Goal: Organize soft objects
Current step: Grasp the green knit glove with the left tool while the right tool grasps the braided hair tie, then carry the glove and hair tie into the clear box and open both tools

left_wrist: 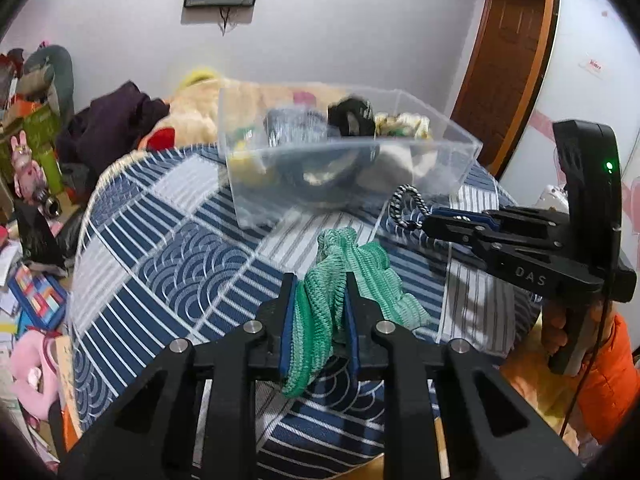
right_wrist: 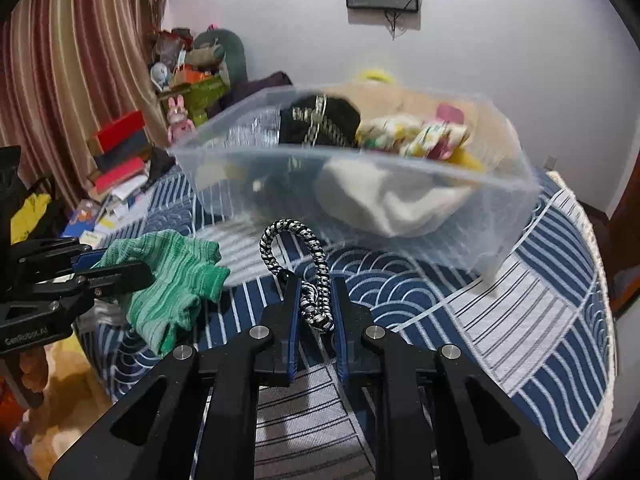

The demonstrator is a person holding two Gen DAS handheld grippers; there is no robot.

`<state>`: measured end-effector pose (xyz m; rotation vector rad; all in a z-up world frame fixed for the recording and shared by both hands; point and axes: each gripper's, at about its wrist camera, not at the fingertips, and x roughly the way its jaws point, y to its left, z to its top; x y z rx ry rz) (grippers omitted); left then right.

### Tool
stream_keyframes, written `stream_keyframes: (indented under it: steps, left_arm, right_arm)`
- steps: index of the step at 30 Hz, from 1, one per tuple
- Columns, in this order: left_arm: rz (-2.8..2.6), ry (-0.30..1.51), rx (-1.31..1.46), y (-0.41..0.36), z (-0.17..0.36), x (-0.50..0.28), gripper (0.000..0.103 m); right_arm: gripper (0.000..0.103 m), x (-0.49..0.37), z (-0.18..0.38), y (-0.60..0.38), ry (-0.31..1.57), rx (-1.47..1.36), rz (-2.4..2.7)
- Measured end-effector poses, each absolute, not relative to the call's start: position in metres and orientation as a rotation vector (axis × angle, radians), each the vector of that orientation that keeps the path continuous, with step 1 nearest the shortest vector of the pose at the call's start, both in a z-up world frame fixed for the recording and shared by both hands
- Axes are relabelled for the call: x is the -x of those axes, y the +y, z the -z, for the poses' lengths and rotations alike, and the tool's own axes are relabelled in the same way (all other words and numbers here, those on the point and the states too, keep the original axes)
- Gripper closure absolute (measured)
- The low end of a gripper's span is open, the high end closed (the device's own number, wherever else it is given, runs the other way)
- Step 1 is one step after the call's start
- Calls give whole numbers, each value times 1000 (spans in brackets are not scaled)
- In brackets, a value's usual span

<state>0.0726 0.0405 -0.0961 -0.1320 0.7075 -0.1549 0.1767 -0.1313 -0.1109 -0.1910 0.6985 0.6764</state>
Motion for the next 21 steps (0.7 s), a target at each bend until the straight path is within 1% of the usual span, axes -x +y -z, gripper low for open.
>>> stream_keyframes:
  steps: [11, 21]
  left_arm:
    - [83, 532, 111, 50, 35, -89, 82]
    - [42, 486, 53, 40, 16, -134, 82]
  right_arm:
    - [90, -173, 58, -150, 528, 116, -649]
    - [90, -191, 41, -149, 460, 99, -613]
